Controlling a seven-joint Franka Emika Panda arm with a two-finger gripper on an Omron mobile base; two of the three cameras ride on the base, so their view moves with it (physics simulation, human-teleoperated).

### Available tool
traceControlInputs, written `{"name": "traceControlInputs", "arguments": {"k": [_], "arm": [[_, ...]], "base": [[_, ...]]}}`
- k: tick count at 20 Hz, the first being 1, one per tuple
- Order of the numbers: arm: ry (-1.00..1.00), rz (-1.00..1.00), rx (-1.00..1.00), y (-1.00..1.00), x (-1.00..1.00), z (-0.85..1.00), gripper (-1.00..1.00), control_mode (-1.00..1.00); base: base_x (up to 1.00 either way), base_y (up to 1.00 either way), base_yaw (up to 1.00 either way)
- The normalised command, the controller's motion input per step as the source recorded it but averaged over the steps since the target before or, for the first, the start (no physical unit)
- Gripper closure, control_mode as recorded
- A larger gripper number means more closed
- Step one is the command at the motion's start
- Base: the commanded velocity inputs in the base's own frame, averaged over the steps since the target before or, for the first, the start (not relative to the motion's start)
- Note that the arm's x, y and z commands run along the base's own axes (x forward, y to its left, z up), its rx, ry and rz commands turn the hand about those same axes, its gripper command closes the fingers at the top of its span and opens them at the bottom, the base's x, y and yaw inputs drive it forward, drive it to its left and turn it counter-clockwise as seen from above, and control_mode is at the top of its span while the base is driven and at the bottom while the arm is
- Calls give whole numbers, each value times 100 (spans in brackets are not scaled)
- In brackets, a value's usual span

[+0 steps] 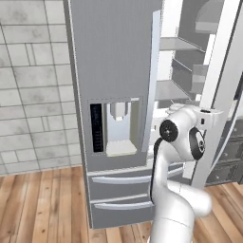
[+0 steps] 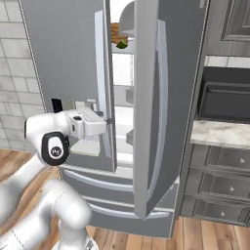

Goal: Take the lemon wedge from the fridge and place it on the plate with fish on the dining counter.

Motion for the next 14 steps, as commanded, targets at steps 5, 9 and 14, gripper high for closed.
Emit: {"name": "traceControlInputs", "arguments": {"k": [5, 9, 14], "arm": [[16, -33, 0, 81, 95, 14, -100, -100], [0, -15, -1, -7, 100, 0, -100, -100], [5, 0, 0, -79, 75, -6, -100, -100]], "base": [[0, 0, 0], [0, 0, 0], [0, 0, 0]]}}
